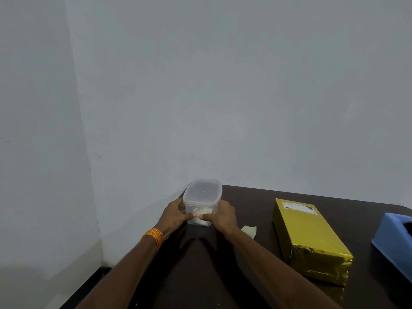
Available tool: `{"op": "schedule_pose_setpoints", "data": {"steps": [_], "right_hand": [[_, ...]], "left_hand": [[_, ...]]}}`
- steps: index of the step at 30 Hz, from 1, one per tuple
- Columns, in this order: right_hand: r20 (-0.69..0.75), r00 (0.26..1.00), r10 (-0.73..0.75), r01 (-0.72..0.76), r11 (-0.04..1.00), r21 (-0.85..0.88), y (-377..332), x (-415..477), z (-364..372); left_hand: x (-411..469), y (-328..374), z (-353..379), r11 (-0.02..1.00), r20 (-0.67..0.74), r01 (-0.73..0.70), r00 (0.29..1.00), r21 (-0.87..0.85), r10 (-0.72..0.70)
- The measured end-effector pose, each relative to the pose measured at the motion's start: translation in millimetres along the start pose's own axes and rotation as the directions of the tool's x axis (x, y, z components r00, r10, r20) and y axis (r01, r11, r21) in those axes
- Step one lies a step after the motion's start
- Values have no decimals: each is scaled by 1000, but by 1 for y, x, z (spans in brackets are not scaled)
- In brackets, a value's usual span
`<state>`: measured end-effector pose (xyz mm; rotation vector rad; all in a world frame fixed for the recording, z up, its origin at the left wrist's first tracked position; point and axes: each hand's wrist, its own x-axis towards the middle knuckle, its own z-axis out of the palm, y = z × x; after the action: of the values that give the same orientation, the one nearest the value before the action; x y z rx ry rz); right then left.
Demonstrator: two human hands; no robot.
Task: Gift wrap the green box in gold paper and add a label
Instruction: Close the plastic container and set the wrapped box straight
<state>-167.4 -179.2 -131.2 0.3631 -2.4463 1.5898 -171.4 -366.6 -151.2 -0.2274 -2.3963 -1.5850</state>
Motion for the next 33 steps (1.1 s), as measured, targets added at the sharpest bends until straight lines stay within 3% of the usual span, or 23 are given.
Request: {"op": "schedule_pose_setpoints", "data": {"steps": [16, 23, 30, 33], "right_hand": [[-59, 998, 7, -11, 998, -66, 30, 84, 30], [-22, 985, 173, -173, 960, -218, 26, 80, 23], [-112, 992, 65, -99, 941, -322, 3, 60, -19], [-131, 991, 6, -51, 938, -343, -12, 42, -50]], "left_hand": [[76, -27, 3, 995, -66, 73, 995, 65, -69], [65, -19, 2, 975, -61, 197, 980, 99, -192], [37, 37, -1, 988, -304, 36, 953, 153, 12], [20, 73, 15, 991, -328, -37, 942, 128, 77]]}}
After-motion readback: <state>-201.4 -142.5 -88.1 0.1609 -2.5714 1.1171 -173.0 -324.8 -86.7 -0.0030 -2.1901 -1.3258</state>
